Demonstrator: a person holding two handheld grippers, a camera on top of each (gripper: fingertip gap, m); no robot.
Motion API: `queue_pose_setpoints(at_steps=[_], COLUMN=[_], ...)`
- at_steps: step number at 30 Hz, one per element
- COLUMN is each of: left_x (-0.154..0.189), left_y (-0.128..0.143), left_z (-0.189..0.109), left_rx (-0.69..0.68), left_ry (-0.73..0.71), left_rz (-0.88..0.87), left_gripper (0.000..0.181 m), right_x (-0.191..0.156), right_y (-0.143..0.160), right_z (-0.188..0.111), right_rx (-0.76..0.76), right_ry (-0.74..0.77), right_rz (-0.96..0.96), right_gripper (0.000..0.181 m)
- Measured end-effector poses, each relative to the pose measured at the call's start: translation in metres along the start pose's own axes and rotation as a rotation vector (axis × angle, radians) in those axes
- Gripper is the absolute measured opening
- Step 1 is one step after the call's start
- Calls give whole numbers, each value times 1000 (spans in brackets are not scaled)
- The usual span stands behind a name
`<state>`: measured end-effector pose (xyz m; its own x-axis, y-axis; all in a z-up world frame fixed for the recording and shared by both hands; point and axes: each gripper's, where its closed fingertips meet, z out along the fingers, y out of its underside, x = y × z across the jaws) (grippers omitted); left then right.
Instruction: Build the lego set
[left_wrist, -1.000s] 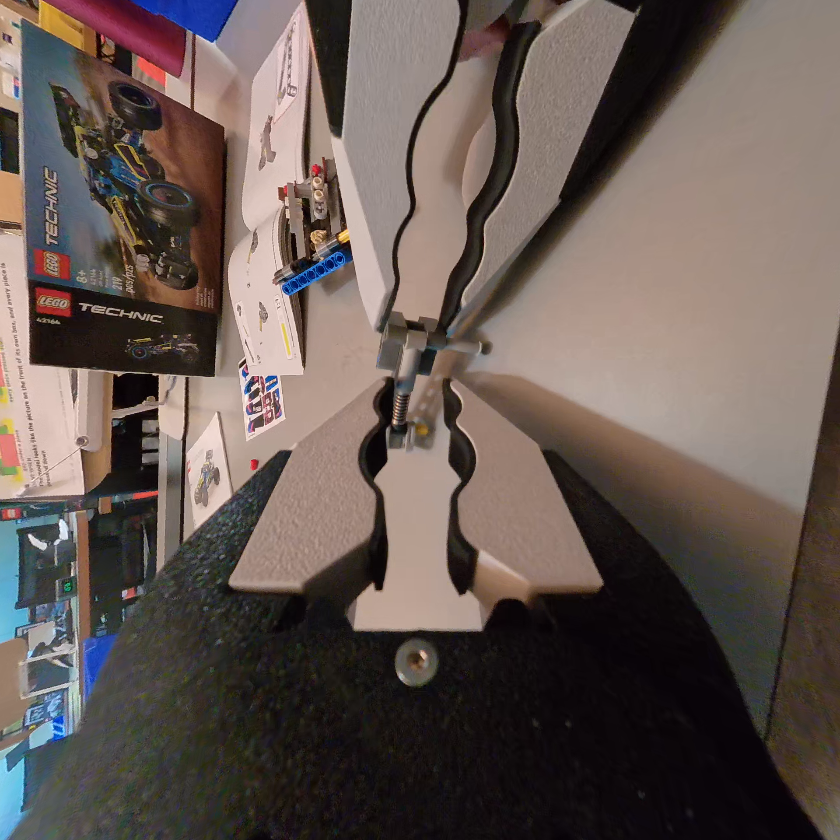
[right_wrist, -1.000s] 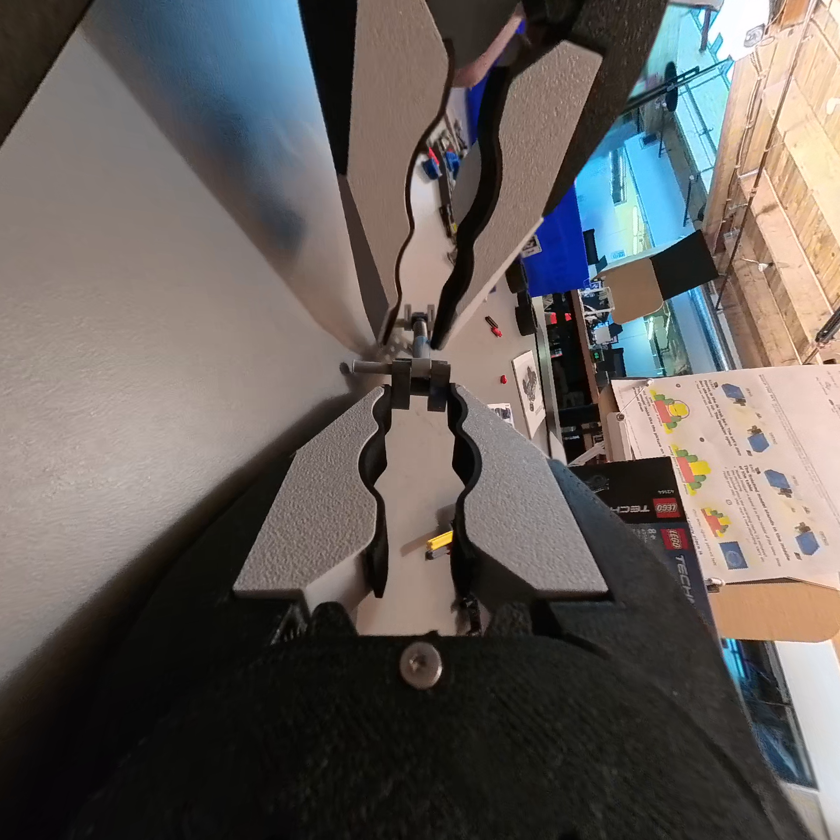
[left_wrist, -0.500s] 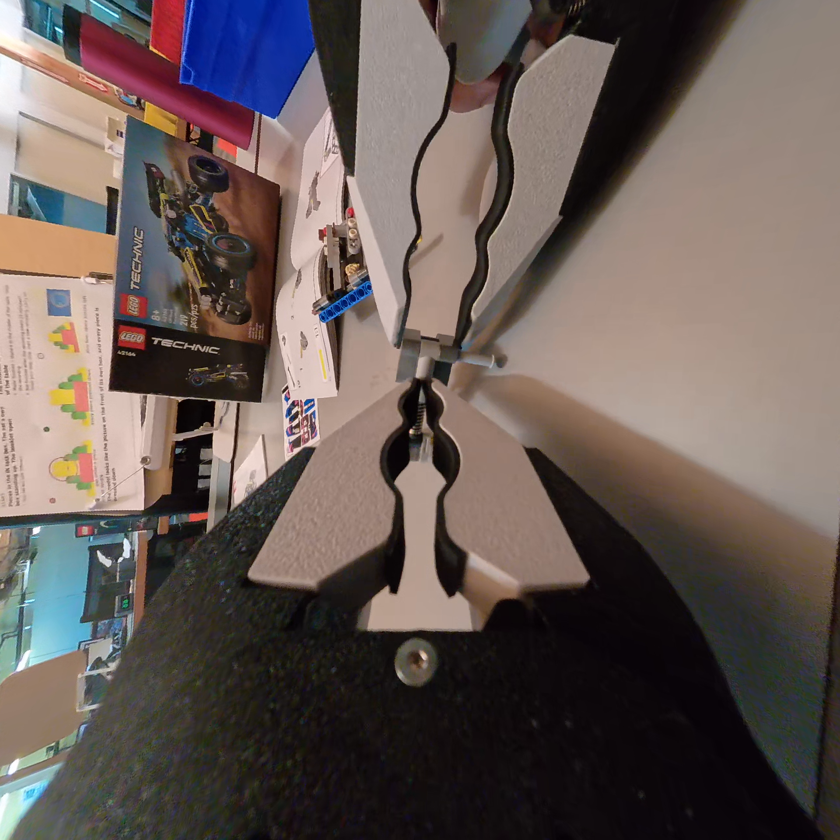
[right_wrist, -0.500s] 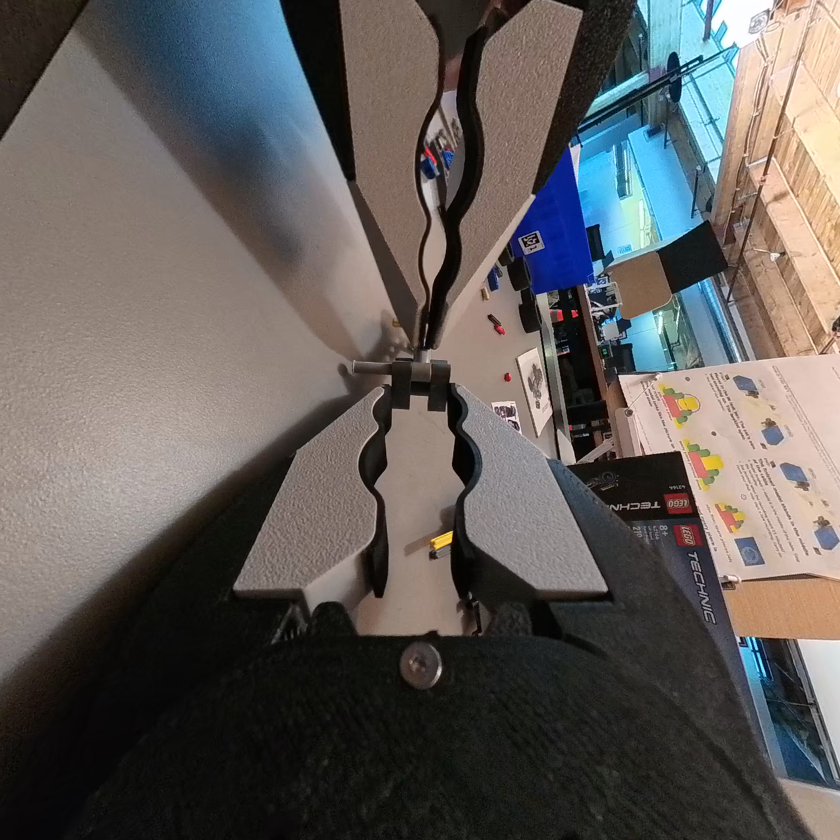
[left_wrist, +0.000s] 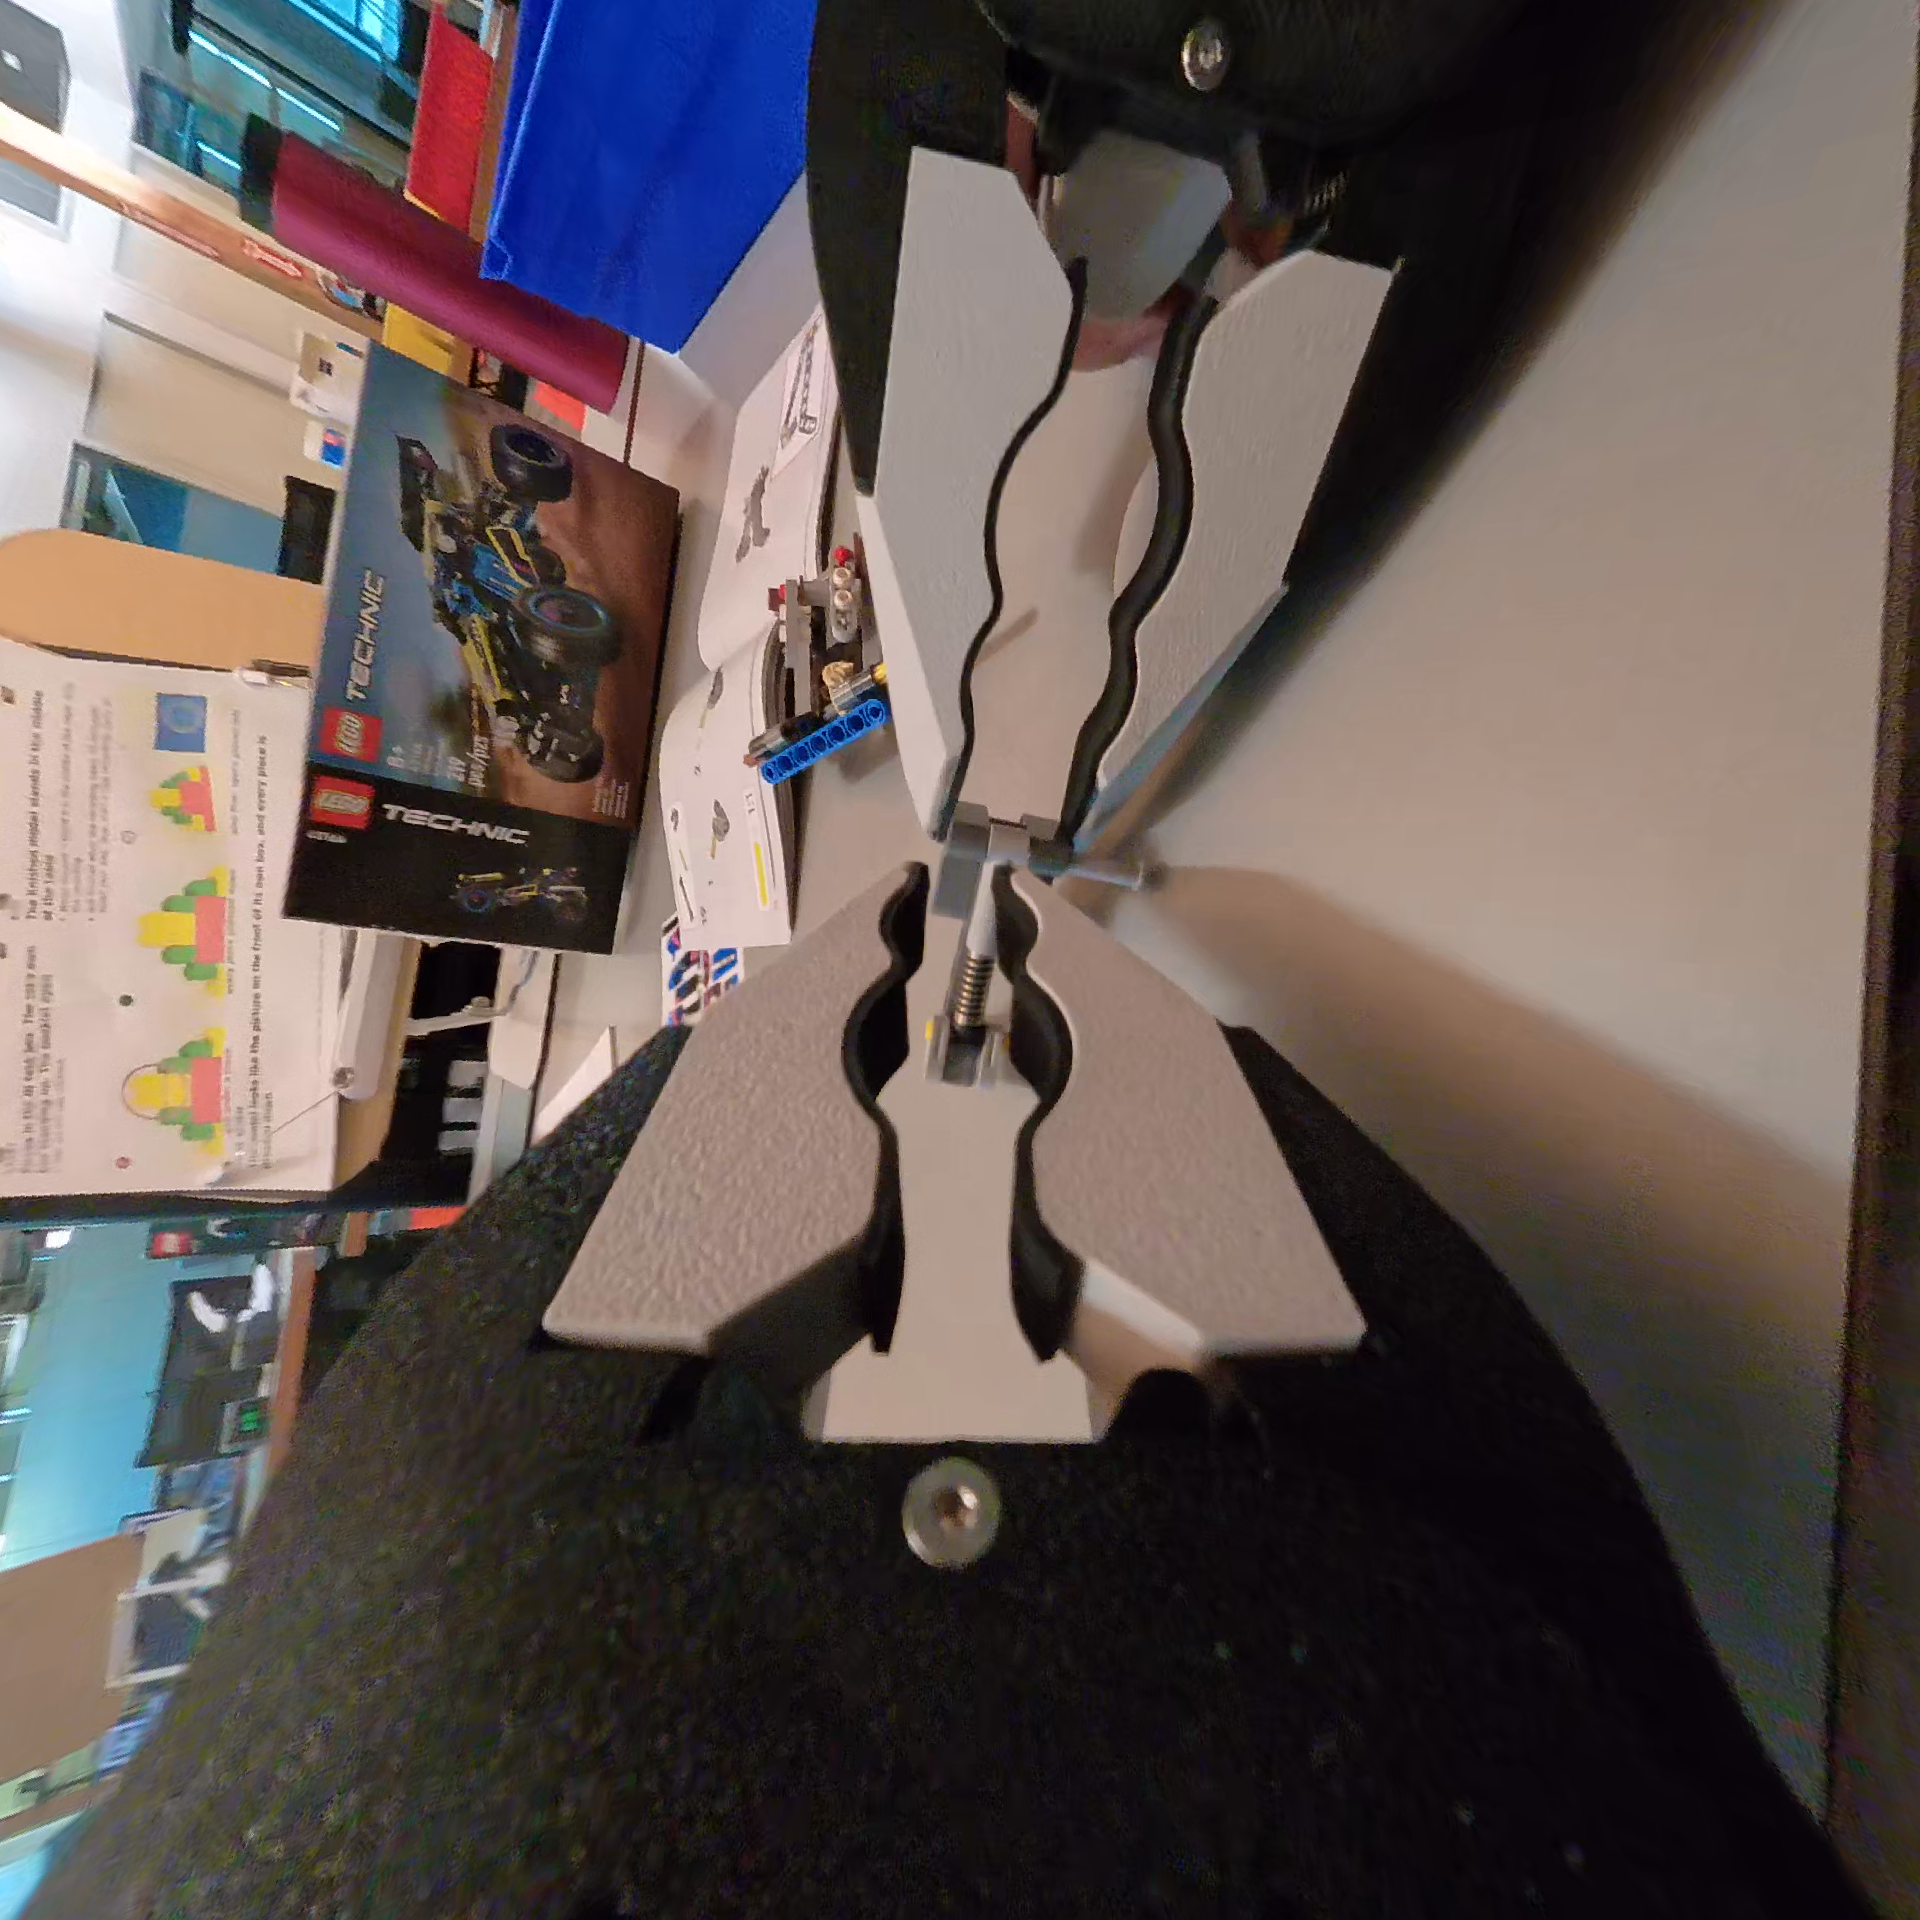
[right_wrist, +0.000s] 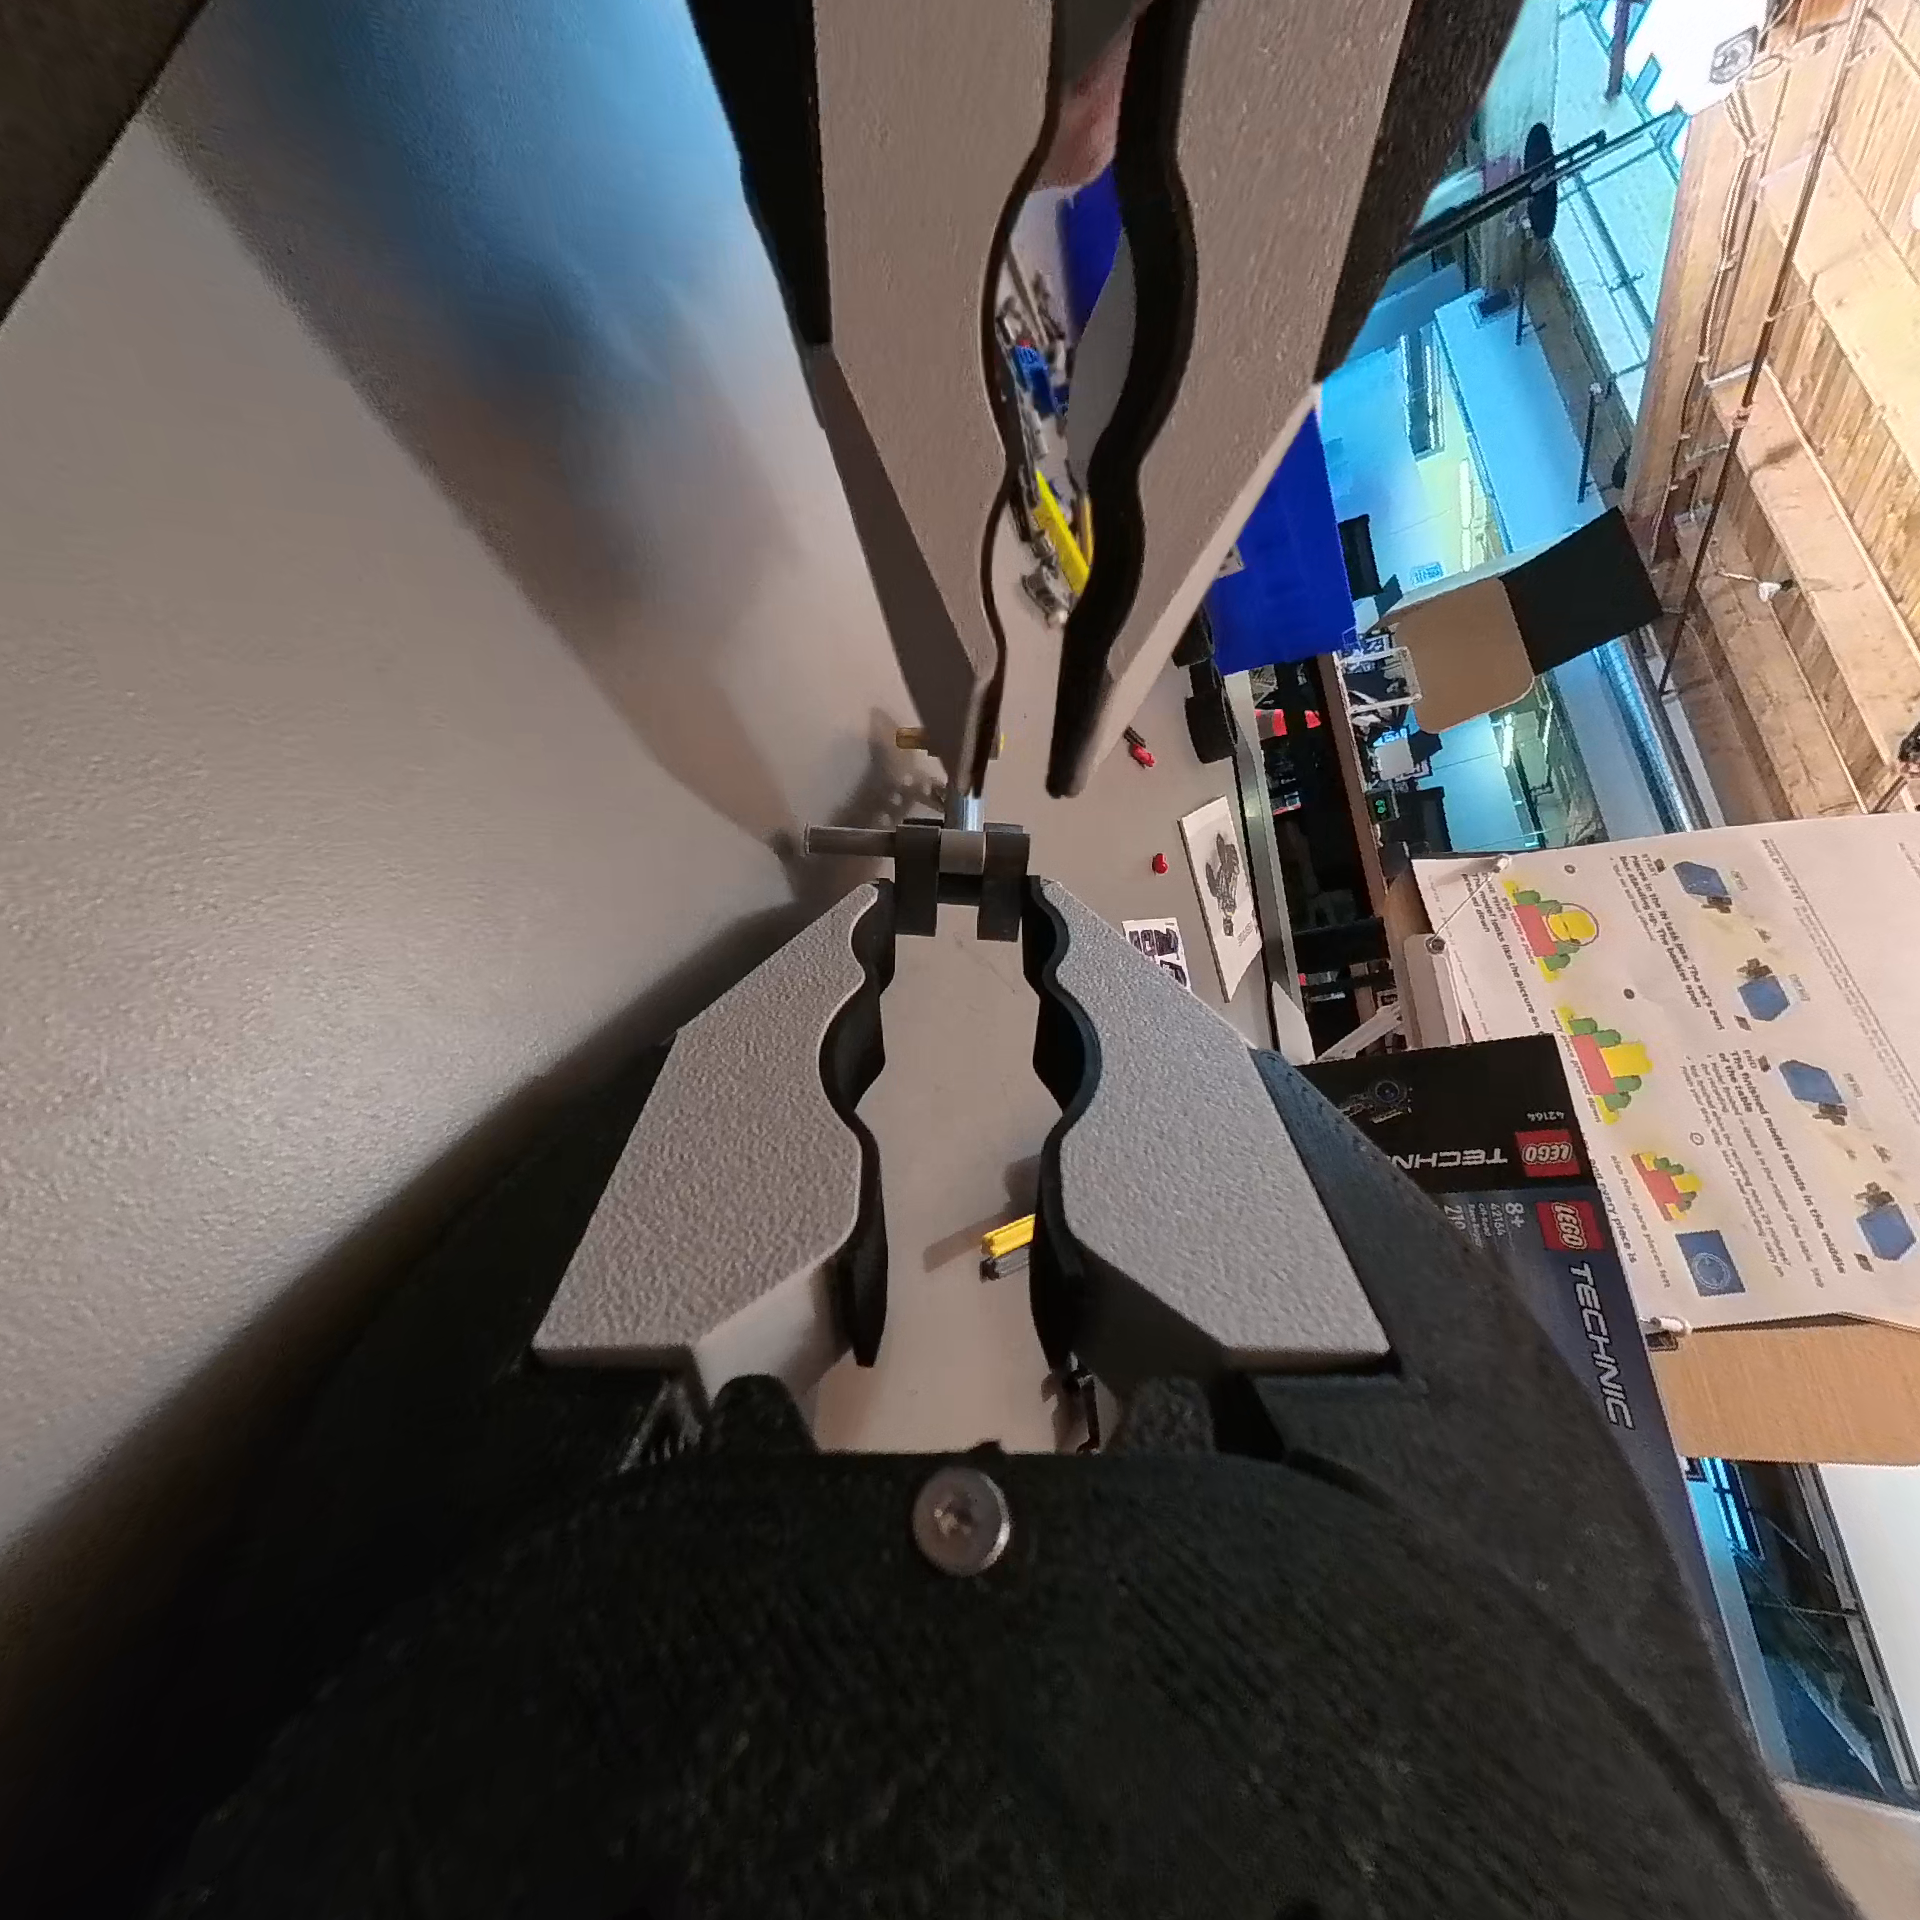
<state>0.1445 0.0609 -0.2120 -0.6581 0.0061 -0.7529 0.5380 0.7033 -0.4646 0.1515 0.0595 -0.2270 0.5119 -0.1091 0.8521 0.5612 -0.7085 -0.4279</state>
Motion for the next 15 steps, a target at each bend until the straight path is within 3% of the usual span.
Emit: queue_pose_setpoints(at_steps=[1,6,15], left_x=[0,1,-1], left_y=[-1,-4,-3], left_z=[1,8,13], left_rx=[3,29,39], left_ry=[9,46,26], left_rz=[-32,-274,-289], left_gripper=[12,23,24], right_x=[0,0,0], right_y=[0,0,0], right_z=[0,0,0], right_rx=[-1,-1,1], right_ry=[0,0,0], right_rz=[-1,-1,-1], right_gripper=[23,23,23])
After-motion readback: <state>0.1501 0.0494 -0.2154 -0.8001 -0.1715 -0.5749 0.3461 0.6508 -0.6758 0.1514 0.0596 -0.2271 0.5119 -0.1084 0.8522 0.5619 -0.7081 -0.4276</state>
